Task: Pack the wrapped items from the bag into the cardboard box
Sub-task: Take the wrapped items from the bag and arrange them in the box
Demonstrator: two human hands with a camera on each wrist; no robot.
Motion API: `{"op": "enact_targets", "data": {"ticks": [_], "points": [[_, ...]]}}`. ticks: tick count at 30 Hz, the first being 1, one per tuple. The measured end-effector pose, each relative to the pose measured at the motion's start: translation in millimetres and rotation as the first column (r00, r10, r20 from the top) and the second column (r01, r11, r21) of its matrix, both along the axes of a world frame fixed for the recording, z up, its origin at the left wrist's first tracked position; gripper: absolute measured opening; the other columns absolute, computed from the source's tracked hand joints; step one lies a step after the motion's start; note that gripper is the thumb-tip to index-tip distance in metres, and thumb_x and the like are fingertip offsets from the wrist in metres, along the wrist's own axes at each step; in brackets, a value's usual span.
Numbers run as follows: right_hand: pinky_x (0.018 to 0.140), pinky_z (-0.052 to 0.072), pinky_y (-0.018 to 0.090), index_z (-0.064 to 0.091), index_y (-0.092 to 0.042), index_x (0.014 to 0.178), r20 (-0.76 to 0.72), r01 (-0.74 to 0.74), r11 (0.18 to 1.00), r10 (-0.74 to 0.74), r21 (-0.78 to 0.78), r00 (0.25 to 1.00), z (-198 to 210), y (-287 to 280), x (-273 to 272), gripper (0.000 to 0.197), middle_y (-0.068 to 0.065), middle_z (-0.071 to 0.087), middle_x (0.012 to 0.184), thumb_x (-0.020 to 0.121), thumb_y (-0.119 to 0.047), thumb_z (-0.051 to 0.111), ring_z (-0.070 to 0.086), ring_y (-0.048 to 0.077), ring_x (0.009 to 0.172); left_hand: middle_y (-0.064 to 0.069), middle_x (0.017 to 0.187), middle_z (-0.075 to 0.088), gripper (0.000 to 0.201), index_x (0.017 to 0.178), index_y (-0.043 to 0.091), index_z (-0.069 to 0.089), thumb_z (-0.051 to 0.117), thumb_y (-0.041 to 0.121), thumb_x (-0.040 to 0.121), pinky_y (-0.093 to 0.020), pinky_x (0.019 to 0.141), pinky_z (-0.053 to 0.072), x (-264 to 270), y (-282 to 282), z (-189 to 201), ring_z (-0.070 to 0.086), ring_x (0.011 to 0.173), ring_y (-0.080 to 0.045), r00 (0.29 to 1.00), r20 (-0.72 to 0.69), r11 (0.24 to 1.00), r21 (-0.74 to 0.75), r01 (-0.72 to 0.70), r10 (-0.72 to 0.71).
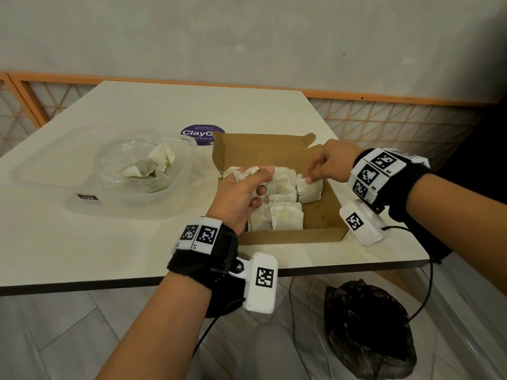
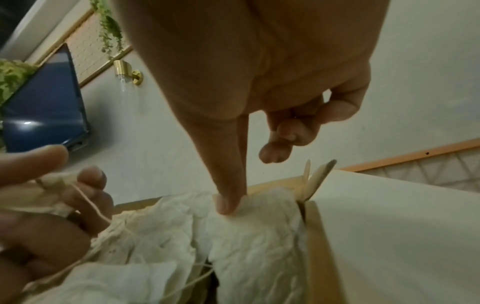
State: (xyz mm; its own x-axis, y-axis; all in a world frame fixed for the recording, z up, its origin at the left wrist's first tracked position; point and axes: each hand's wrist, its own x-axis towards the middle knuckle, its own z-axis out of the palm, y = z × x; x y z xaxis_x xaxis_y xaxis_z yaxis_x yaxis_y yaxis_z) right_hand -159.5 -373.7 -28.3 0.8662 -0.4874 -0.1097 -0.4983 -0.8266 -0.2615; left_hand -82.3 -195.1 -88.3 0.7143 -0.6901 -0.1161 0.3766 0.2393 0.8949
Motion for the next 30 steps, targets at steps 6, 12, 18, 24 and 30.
{"op": "enact_targets", "data": {"ticks": [6,12,18,24,30], "points": [[0.062,0.038,0.018,0.065,-0.018,0.087,0.14,-0.1,0.989,0.115,-0.111,0.983,6.6,14.2,-24.4,0.017,-0.009,0.054,0.076,0.085,-0.008,0.052,0.047,0.009,0.068,0.001,0.078,0.059,0.017,0.095,0.013,0.056,0.066,0.023,0.086,-0.013,0.041,0.032,2.8,-1.9,-1.4,0.045,0.056,-0.006,1.0,-0.027,1.0,-0.014,-0.001,0.001],[0.101,0.023,0.037,0.063,-0.033,0.114,-0.219,-0.273,0.925,0.218,-0.265,0.951,-21.3,27.9,-36.6,0.034,-0.016,0.058,0.119,0.088,-0.019,0.046,0.046,0.013,0.112,-0.002,0.081,0.059,0.017,0.086,0.016,0.051,0.045,0.029,0.094,-0.016,0.047,0.036,6.5,1.3,4.8,0.052,0.065,-0.009,0.964,-0.221,0.983,-0.143,0.116,-0.146],[0.079,0.043,0.011,0.067,-0.023,0.099,0.498,-0.082,0.993,0.028,0.087,0.867,-19.3,41.0,-35.9,0.014,-0.004,0.066,0.093,0.087,-0.023,0.06,0.056,0.004,0.081,-0.018,0.095,0.065,0.025,0.095,0.004,0.053,0.029,0.011,0.092,-0.019,0.049,0.047,7.1,1.2,1.0,0.066,0.081,-0.025,0.934,-0.316,0.968,-0.231,0.094,-0.166],[0.072,0.051,0.03,0.063,-0.021,0.077,0.491,-0.008,0.808,-0.35,0.589,0.798,-54.4,89.6,-18.6,0.037,-0.001,0.067,0.076,0.069,-0.058,0.067,0.06,0.012,0.071,-0.02,0.111,0.063,0.035,0.107,-0.002,0.056,0.027,0.012,0.095,-0.027,0.07,0.057,2.3,-0.3,4.0,0.062,0.097,-0.026,0.937,-0.277,0.97,-0.174,0.17,-0.214],[0.06,0.043,0.019,0.068,-0.007,0.081,0.593,-0.156,0.712,-0.42,0.684,0.687,-63.2,83.4,-21.0,0.008,0.001,0.06,0.066,0.079,-0.014,0.072,0.051,0.006,0.059,-0.02,0.119,0.061,0.038,0.108,0.001,0.058,0.027,0.02,0.096,-0.033,0.079,0.056,2.1,2.1,5.1,0.059,0.107,-0.03,0.941,-0.259,0.969,-0.173,0.178,-0.219]]}}
